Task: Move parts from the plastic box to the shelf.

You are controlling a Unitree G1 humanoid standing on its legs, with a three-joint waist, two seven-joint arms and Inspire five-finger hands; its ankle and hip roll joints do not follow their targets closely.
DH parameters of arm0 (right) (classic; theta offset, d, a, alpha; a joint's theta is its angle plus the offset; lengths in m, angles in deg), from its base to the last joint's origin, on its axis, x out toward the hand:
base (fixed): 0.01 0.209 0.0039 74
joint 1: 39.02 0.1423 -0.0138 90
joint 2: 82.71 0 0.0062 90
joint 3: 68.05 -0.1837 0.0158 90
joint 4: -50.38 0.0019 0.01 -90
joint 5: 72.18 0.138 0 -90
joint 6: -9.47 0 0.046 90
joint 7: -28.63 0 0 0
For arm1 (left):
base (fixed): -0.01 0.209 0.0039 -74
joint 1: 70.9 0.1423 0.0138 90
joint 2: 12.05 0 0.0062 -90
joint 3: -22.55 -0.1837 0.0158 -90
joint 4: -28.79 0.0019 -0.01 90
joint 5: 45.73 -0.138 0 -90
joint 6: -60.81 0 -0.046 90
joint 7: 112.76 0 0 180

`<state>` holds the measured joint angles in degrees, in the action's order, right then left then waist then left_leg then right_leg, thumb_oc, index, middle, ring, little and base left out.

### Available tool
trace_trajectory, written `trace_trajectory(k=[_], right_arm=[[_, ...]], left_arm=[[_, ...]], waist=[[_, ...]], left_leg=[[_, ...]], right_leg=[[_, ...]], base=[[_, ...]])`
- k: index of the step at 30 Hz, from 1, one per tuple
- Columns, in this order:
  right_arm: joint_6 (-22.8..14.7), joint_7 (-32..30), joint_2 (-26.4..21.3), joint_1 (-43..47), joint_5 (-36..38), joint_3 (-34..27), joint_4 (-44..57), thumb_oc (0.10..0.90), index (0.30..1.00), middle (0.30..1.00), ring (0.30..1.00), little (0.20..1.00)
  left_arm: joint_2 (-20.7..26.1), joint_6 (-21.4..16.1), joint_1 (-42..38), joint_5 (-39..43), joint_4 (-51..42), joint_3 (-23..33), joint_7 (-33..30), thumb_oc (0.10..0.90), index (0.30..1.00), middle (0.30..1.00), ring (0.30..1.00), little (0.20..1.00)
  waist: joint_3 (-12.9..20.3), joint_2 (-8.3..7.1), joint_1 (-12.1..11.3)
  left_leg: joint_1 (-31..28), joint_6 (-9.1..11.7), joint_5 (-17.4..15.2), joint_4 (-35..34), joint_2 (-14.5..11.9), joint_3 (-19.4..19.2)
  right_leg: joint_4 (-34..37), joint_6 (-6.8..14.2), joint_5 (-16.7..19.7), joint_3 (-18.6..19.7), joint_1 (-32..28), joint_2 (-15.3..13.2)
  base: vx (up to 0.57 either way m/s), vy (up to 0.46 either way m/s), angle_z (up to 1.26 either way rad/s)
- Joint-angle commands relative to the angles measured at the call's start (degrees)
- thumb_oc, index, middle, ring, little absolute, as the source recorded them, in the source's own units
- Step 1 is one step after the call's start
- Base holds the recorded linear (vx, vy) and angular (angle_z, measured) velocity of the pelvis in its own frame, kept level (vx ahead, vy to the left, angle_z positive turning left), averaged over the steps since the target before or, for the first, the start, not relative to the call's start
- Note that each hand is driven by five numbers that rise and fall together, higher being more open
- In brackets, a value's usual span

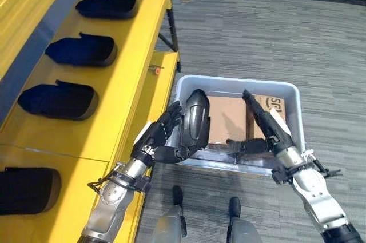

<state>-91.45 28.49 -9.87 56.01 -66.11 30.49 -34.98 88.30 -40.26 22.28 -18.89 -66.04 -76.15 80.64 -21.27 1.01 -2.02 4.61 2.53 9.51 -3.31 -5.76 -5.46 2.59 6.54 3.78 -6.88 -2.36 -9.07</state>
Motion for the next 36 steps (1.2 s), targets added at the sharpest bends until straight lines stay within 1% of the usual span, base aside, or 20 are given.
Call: trace_trajectory(k=[1, 2, 5, 6, 7, 11, 12, 15, 17, 20, 22, 24, 26, 27, 28, 32, 33, 34, 35, 36], right_arm=[[-9.5, -5.6, -3.6, 7.3, -7.1, -4.4, 5.2, 0.9, 1.0, 1.0, 1.0, 1.0], [-9.9, -6.2, -5.9, 10.3, -11.1, -5.3, 4.6, 0.9, 1.0, 1.0, 1.0, 1.0], [-9.7, -6.9, -9.0, 14.9, -13.2, -5.4, 3.5, 0.9, 1.0, 1.0, 1.0, 1.0], [-9.3, -6.7, -12.1, 19.5, -16.6, -5.5, 2.7, 0.9, 1.0, 1.0, 1.0, 1.0], [-9.4, -6.9, -13.4, 21.4, -18.2, -5.2, 2.2, 0.9, 1.0, 1.0, 1.0, 1.0], [-13.0, -11.0, -20.6, 30.6, -27.3, -1.5, -1.9, 0.9, 1.0, 1.0, 1.0, 1.0], [-14.1, -12.0, -23.9, 34.0, -29.7, 0.5, -3.4, 0.9, 1.0, 1.0, 1.0, 1.0], [-16.8, -11.7, -28.4, 38.6, -30.1, 4.3, -5.9, 0.9, 1.0, 1.0, 1.0, 1.0], [-19.0, -12.2, -31.3, 41.2, -32.8, 7.9, -7.4, 0.9, 1.0, 1.0, 1.0, 1.0], [-20.4, -12.3, -33.6, 43.3, -35.5, 12.0, -8.1, 0.9, 1.0, 1.0, 1.0, 1.0], [-19.8, -12.6, -34.6, 44.1, -35.1, 13.8, -7.9, 0.9, 1.0, 1.0, 1.0, 1.0], [-19.2, -14.1, -35.9, 46.3, -34.7, 17.2, -8.8, 0.9, 1.0, 1.0, 1.0, 1.0], [-18.8, -13.1, -35.9, 47.8, -33.6, 18.8, -9.3, 0.9, 1.0, 1.0, 1.0, 1.0], [-18.6, -13.2, -35.9, 48.0, -33.6, 19.1, -9.2, 0.9, 1.0, 1.0, 1.0, 1.0], [-16.7, -13.8, -35.8, 48.1, -33.2, 20.0, -9.1, 0.9, 1.0, 1.0, 1.0, 1.0], [-14.4, -16.1, -34.6, 45.9, -35.4, 19.1, -10.2, 0.9, 1.0, 1.0, 1.0, 1.0], [-14.1, -17.0, -34.4, 45.2, -36.1, 18.8, -10.4, 0.9, 1.0, 1.0, 1.0, 1.0], [-13.8, -17.3, -34.1, 45.1, -36.4, 18.4, -10.6, 0.9, 1.0, 1.0, 1.0, 1.0], [-13.6, -17.2, -34.0, 44.9, -36.5, 18.4, -10.7, 0.9, 1.0, 1.0, 1.0, 1.0], [-12.1, -17.5, -33.7, 44.8, -36.8, 18.2, -10.9, 0.9, 1.0, 1.0, 1.0, 1.0]], left_arm=[[2.2, -4.0, -1.7, 3.3, -5.9, 0.1, 2.8, 0.9, 1.0, 1.0, 1.0, 1.0], [2.7, -3.5, -2.1, 4.3, -5.9, 0.0, 3.4, 0.9, 1.0, 1.0, 1.0, 1.0], [3.3, -2.9, -2.5, 5.0, -5.9, 0.0, 4.3, 0.9, 1.0, 1.0, 1.0, 1.0], [4.3, -2.2, -2.6, 6.2, -6.0, 0.0, 5.4, 0.9, 1.0, 1.0, 1.0, 1.0], [4.7, -2.1, -2.6, 6.6, -6.0, -0.1, 5.7, 0.9, 1.0, 1.0, 1.0, 1.0], [6.6, -2.2, -2.1, 8.4, -6.3, -0.3, 7.6, 0.9, 1.0, 1.0, 1.0, 1.0], [7.6, -2.5, -1.5, 9.1, -6.6, -0.4, 8.4, 0.9, 1.0, 1.0, 1.0, 1.0], [8.9, -3.7, -0.8, 9.7, -7.3, -0.4, 10.1, 0.9, 1.0, 1.0, 1.0, 1.0], [10.1, -4.9, -0.3, 11.2, -7.9, 0.0, 10.1, 0.9, 1.0, 1.0, 1.0, 1.0], [10.8, -5.6, -0.7, 12.8, -8.4, 1.0, 10.6, 0.9, 1.0, 1.0, 1.0, 1.0], [11.1, -5.9, -1.1, 13.1, -8.9, 1.3, 10.7, 0.9, 1.0, 1.0, 1.0, 1.0], [12.0, -6.3, -1.9, 13.3, -10.1, 1.5, 11.4, 0.9, 1.0, 1.0, 1.0, 1.0], [12.8, -6.7, -2.4, 12.1, -11.4, 1.6, 10.5, 0.9, 1.0, 1.0, 1.0, 1.0], [12.9, -6.9, -2.5, 12.1, -11.5, 1.6, 10.3, 0.9, 1.0, 1.0, 1.0, 1.0], [13.5, -7.1, -2.7, 11.6, -12.1, 1.9, 9.2, 0.9, 1.0, 1.0, 1.0, 1.0], [14.3, -7.6, -2.6, 11.5, -12.0, 2.6, 9.5, 0.9, 1.0, 1.0, 1.0, 1.0], [14.5, -7.9, -2.6, 11.5, -11.9, 2.6, 9.8, 0.9, 1.0, 1.0, 1.0, 1.0], [14.6, -8.2, -2.8, 11.4, -11.9, 2.7, 9.9, 0.9, 1.0, 1.0, 1.0, 1.0], [14.5, -8.2, -2.7, 11.5, -11.8, 2.6, 9.8, 0.9, 1.0, 1.0, 1.0, 1.0], [14.5, -8.3, -2.9, 12.0, -11.9, 2.4, 9.4, 0.9, 1.0, 1.0, 1.0, 1.0]], waist=[[6.6, -2.37, -0.3], [6.4, -2.66, -1.0], [6.1, -2.9, -1.9], [5.8, -3.16, -2.8], [5.6, -3.27, -3.2], [4.4, -3.53, -5.0], [3.9, -3.6, -5.8], [2.5, -3.34, -6.8], [0.8, -3.07, -7.5], [-1.0, -2.82, -8.1], [-2.0, -2.83, -8.4], [-4.4, -2.91, -9.0], [-7.0, -2.7, -9.5], [-7.3, -2.68, -9.5], [-8.5, -2.35, -9.5], [-8.5, -1.96, -9.5], [-8.5, -2.27, -9.1], [-8.5, -1.74, -9.2], [-8.5, -2.08, -9.0], [-8.5, -1.71, -8.6]], left_leg=[[4.7, 1.7, -6.4, 5.0, -3.4, 0.8], [5.4, 1.8, -6.4, 5.4, -3.4, 1.4], [6.2, 1.9, -6.2, 5.9, -3.5, 2.3], [7.1, 2.1, -6.1, 6.4, -3.6, 3.1], [7.5, 2.2, -6.1, 6.6, -3.6, 3.4], [9.4, 2.5, -5.7, 7.7, -3.8, 5.0], [10.2, 2.6, -5.6, 8.2, -3.7, 5.8], [11.9, 2.7, -5.5, 8.9, -3.6, 7.1], [13.3, 2.7, -5.6, 10.0, -3.2, 8.1], [15.4, 2.5, -5.6, 11.6, -3.0, 9.5], [16.8, 2.5, -5.5, 12.7, -2.9, 10.3], [19.7, 2.3, -5.3, 14.2, -2.7, 12.0], [22.2, 2.2, -5.1, 15.8, -2.4, 13.3], [22.5, 2.2, -5.1, 16.0, -2.4, 13.4], [25.1, 1.9, -4.9, 17.1, -2.2, 13.9], [30.4, 1.2, -5.2, 19.9, -1.2, 14.6], [30.8, 1.3, -6.7, 20.9, -0.4, 14.6], [32.6, 0.9, -5.6, 21.3, -0.6, 14.7], [32.3, 1.1, -7.0, 22.0, -0.1, 14.7], [35.2, 0.5, -8.1, 24.8, 0.9, 14.4]], right_leg=[[-8.2, -3.9, -10.8, -3.0, -0.1, 2.4], [-8.3, -4.1, -11.1, -3.4, -0.1, 2.6], [-8.6, -4.4, -11.5, -4.0, -0.2, 2.8], [-9.0, -4.7, -12.0, -4.6, -0.1, 3.0], [-9.2, -4.8, -12.2, -4.9, 0.0, 3.0], [-11.2, -5.5, -13.7, -6.0, 1.0, 3.6], [-12.5, -5.9, -14.5, -6.4, 1.7, 3.9], [-15.4, -6.6, -16.0, -6.7, 3.8, 4.3], [-19.1, -7.2, -17.8, -6.8, 6.0, 4.3], [-23.6, -7.9, -19.1, -6.8, 9.3, 4.3], [-26.4, -8.2, -19.8, -6.8, 11.3, 4.4], [-32.2, -9.0, -21.3, -6.7, 16.1, 4.7], [-37.6, -9.7, -22.7, -6.6, 20.2, 5.1], [-38.1, -9.8, -22.8, -6.6, 20.7, 5.1], [-42.1, -10.3, -24.0, -6.4, 24.5, 5.3], [-47.7, -10.7, -25.4, -6.0, 30.7, 5.2], [-48.9, -10.5, -26.8, -5.1, 31.4, 4.9], [-49.9, -10.9, -26.1, -5.5, 33.5, 5.0], [-50.4, -10.6, -27.3, -4.8, 33.1, 4.8], [-54.1, -10.8, -28.3, -3.9, 36.9, 4.4]], base=[[0.04, -0.099, 0.23], [0.04, -0.096, 0.19], [0.03, -0.113, 0.08], [0.03, -0.114, 0.08], [0.03, -0.143, 0.07], [0.02, -0.12, 0.11], [0.02, -0.145, 0.14], [-0.01, -0.127, 0.1], [-0.05, -0.107, 0.19], [-0.07, -0.119, 0.13], [-0.06, -0.157, 0.22], [-0.12, -0.208, 0.32], [-0.11, -0.186, 0.28], [-0.12, -0.189, 0.17], [-0.09, -0.142, 0.11], [-0.04, -0.122, 0.03], [-0.05, -0.077, -0.09], [0.03, -0.062, -0.06], [-0.06, -0.028, -0.01], [0.0, -0.041, -0.04]])
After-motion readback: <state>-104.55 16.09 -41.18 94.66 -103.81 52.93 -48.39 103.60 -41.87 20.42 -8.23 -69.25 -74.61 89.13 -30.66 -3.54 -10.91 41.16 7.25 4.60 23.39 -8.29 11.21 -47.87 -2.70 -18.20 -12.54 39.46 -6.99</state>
